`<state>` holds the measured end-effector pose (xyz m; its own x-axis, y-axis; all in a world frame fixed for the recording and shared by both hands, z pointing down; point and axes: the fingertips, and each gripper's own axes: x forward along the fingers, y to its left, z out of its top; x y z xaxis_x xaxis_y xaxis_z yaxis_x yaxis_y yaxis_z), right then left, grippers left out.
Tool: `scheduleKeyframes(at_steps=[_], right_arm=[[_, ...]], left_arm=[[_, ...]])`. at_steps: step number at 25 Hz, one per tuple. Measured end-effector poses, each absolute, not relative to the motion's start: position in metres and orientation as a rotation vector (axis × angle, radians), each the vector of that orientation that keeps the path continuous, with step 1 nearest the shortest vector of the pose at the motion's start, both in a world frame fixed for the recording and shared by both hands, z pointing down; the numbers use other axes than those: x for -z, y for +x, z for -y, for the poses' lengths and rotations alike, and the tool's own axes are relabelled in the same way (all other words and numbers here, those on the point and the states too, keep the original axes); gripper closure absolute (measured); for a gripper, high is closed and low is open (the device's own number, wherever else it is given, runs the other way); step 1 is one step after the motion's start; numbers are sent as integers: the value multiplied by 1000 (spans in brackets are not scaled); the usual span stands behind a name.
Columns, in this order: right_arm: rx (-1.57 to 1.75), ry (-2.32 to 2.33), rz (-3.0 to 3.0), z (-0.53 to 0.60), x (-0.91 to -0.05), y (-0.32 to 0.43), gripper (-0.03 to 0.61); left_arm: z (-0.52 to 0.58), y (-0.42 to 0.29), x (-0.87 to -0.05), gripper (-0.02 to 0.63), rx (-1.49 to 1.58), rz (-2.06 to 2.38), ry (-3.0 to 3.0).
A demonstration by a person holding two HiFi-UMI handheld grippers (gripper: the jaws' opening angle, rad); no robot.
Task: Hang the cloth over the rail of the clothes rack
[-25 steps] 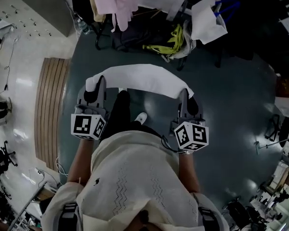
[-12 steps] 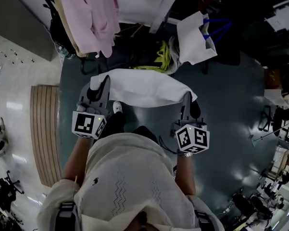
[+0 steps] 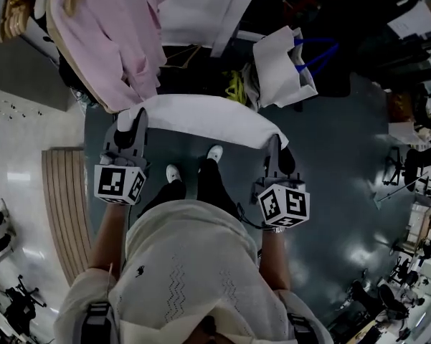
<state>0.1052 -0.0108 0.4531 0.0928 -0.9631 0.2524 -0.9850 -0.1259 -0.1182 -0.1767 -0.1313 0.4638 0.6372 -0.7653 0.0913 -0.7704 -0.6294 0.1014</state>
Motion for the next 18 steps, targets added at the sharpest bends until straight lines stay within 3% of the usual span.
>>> scheduleKeyframes(at_steps=[7, 18], right_arm=[[-463, 2212, 2030, 57, -474, 152, 560], [-482, 2123, 2191, 165, -439, 234, 560]], left_arm=[[160, -139, -471, 589, -97, 1314, 2702], [227, -69, -427, 589, -57, 1475, 2732]])
